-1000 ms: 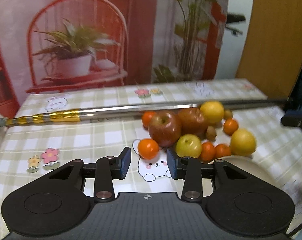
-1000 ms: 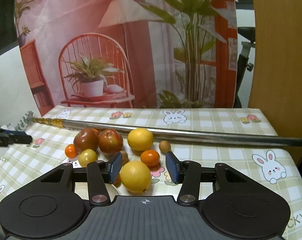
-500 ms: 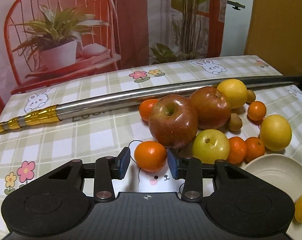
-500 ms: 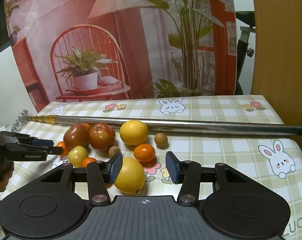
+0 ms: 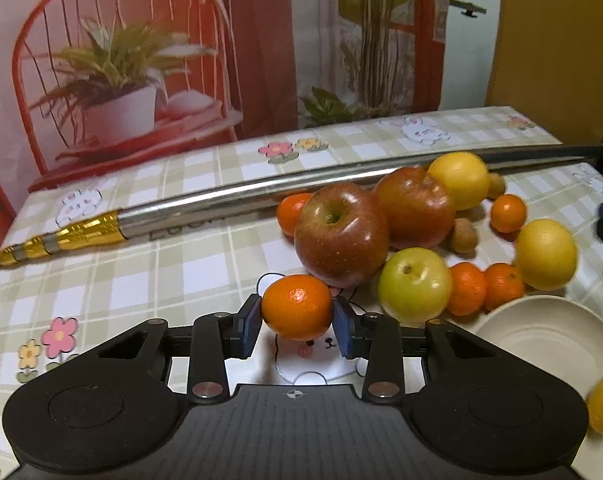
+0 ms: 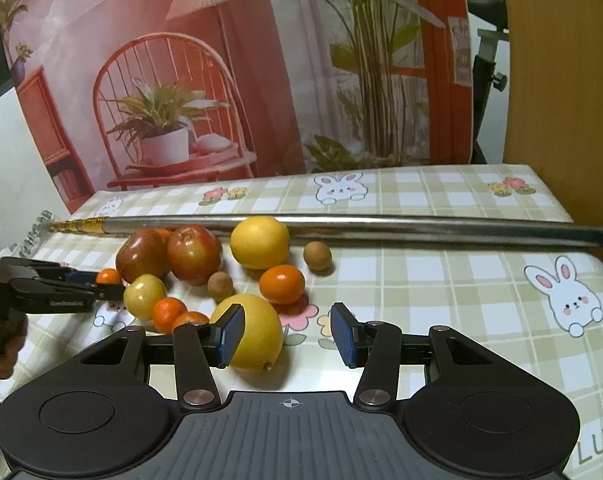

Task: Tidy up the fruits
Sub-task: 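Grasp a tangerine with the left tool while the right tool moves toward the grapefruit, then grasp the large yellow grapefruit with the right tool while the left tool carries the tangerine, then lower the tangerine and grapefruit onto the white plate and open both tools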

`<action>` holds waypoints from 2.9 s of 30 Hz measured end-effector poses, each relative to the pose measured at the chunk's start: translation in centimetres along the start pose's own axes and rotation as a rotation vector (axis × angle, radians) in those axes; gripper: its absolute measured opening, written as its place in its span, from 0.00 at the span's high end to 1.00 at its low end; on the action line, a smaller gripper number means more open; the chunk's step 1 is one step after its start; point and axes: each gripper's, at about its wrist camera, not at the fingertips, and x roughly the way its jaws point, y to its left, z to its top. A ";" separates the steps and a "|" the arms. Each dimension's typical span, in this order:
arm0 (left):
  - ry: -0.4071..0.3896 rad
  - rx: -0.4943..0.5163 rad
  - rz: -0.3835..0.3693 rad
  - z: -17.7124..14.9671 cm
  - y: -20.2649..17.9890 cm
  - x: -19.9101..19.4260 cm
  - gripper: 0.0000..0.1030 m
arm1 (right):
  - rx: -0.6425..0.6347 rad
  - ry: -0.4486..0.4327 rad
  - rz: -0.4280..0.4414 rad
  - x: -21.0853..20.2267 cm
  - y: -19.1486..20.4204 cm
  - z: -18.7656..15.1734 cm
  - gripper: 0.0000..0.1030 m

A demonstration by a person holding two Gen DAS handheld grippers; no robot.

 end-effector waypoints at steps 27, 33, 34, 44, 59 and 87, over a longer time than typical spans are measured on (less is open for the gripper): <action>-0.079 -0.060 -0.094 -3.9 -4.1 -8.9 0.61 | 0.071 0.138 0.159 6.9 0.2 -0.3 0.50; -0.068 -0.056 -0.102 -4.5 -4.7 -9.2 0.61 | 0.088 0.118 0.130 5.9 0.0 -0.8 0.50; -0.065 -0.055 -0.105 -4.6 -4.8 -9.2 0.61 | 0.092 0.108 0.131 5.4 -0.1 -0.9 0.50; -0.022 0.011 -0.114 -6.0 -6.6 -9.0 0.61 | 0.045 0.041 0.129 0.8 1.1 -1.8 0.50; 0.024 0.054 -0.103 -6.8 -7.3 -8.2 0.61 | -0.050 0.092 0.216 0.2 4.4 -2.4 0.50; 0.047 0.057 -0.079 -7.2 -7.4 -7.1 0.61 | -0.122 0.209 0.215 1.4 5.7 -3.5 0.50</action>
